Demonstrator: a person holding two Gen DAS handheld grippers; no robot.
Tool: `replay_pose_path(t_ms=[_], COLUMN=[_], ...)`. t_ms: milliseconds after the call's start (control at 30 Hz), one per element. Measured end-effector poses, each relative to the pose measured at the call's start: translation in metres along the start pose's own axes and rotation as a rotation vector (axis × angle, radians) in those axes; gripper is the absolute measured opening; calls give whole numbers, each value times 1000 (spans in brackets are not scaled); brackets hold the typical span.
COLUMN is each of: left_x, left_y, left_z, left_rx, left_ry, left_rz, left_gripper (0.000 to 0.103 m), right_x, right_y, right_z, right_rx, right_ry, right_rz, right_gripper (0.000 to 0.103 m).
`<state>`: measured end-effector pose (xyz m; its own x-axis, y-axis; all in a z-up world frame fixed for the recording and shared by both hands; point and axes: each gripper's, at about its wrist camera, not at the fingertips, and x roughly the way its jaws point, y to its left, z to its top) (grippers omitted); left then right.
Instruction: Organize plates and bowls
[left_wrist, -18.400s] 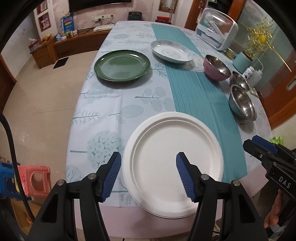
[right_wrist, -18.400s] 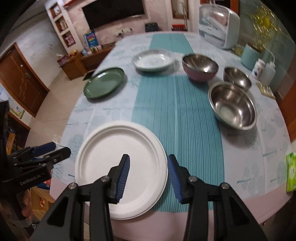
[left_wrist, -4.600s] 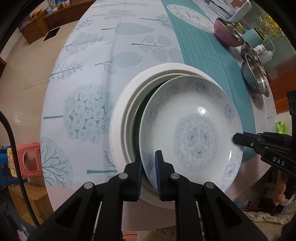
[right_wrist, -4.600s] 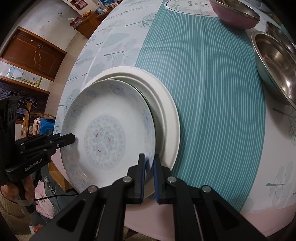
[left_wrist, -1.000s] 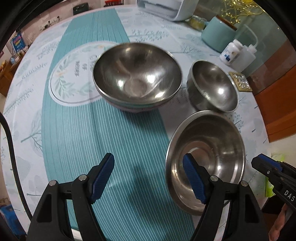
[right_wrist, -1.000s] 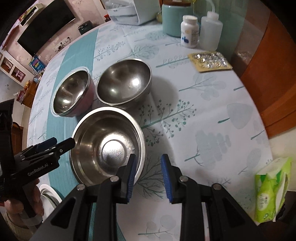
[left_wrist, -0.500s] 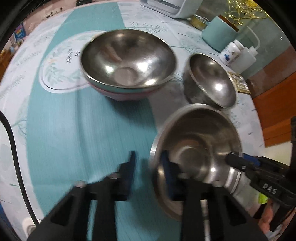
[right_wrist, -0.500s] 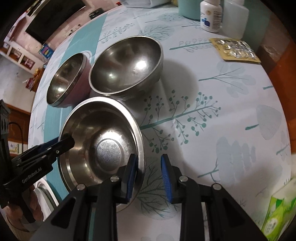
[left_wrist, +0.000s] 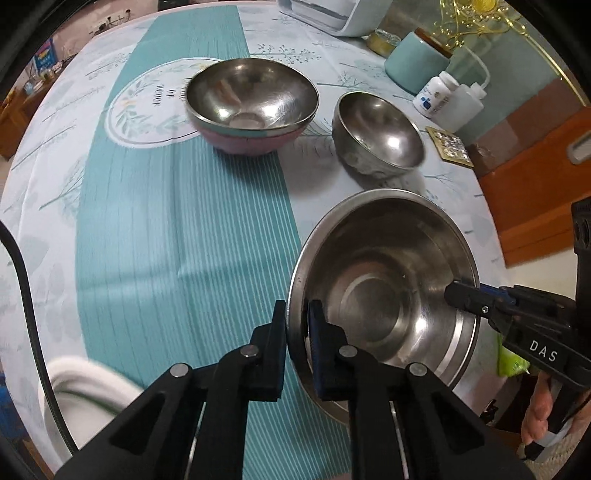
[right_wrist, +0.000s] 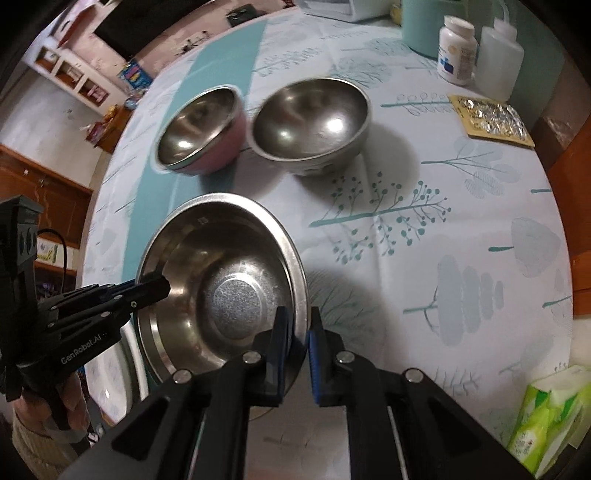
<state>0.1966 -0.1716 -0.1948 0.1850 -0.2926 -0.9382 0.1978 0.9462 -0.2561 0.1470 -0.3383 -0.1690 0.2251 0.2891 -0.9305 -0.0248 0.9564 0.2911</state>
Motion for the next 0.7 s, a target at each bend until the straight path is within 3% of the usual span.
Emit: replay_pose_path(t_ms=[300, 700], left_x=[-43, -18], left_y=[6, 23], left_z=[-59, -121], left_rx=[-24, -76], left_ry=[-21, 57], left_rz=[14, 44], left_gripper=[9, 11], right_x=[-26, 1], right_y=[23, 37], right_z=[-38, -87], right_rx=[-73, -127], right_ry=[-20, 98], right_rz=[50, 39], right_gripper=[9, 9])
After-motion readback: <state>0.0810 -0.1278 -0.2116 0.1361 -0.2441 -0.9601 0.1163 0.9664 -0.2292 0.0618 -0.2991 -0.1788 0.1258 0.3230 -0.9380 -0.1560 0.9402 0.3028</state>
